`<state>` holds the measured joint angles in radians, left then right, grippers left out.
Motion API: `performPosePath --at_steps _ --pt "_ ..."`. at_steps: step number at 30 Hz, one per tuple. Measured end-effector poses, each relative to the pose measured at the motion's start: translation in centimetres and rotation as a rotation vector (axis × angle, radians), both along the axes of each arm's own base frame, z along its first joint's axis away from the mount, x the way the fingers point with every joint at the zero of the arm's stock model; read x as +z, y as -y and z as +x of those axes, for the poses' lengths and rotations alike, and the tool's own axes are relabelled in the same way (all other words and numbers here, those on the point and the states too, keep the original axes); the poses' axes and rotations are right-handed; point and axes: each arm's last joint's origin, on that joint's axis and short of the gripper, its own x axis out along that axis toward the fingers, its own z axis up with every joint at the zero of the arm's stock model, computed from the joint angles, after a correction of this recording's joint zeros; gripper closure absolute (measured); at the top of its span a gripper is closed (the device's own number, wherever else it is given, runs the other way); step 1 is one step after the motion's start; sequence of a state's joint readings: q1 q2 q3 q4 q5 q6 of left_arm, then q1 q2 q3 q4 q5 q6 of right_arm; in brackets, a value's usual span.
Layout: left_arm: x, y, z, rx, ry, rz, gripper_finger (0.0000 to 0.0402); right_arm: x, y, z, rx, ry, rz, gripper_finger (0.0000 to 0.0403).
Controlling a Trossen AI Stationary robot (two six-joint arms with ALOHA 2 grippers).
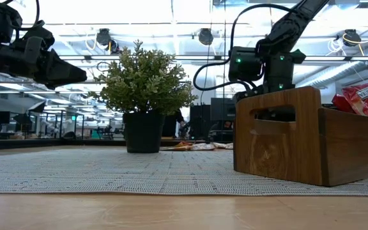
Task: Pick & Place Tea
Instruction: Put the strawberry tea sachet into the brown organizer
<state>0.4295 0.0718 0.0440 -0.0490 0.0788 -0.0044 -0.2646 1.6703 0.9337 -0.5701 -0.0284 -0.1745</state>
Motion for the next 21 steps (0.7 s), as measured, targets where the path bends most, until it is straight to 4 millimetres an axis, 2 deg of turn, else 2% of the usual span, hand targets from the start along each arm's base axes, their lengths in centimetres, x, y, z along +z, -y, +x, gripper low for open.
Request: performPosePath --at_steps 10,18,21 --pt "0.00 0.00 0.00 0.000 0.000 0.000 0.0254 0.00 -0.05 0.23 0.036 0.025 -0.005 0.0243" --pt "0.00 0.00 0.00 0.000 0.000 0.000 0.0254 0.07 0.08 0.57 0.089 0.058 -0.036 0.0382" --pt "0.00 0.00 0.00 0.000 0.000 0.000 0.0254 0.23 0.09 0.67 0.099 0.072 -0.049 0.0390"
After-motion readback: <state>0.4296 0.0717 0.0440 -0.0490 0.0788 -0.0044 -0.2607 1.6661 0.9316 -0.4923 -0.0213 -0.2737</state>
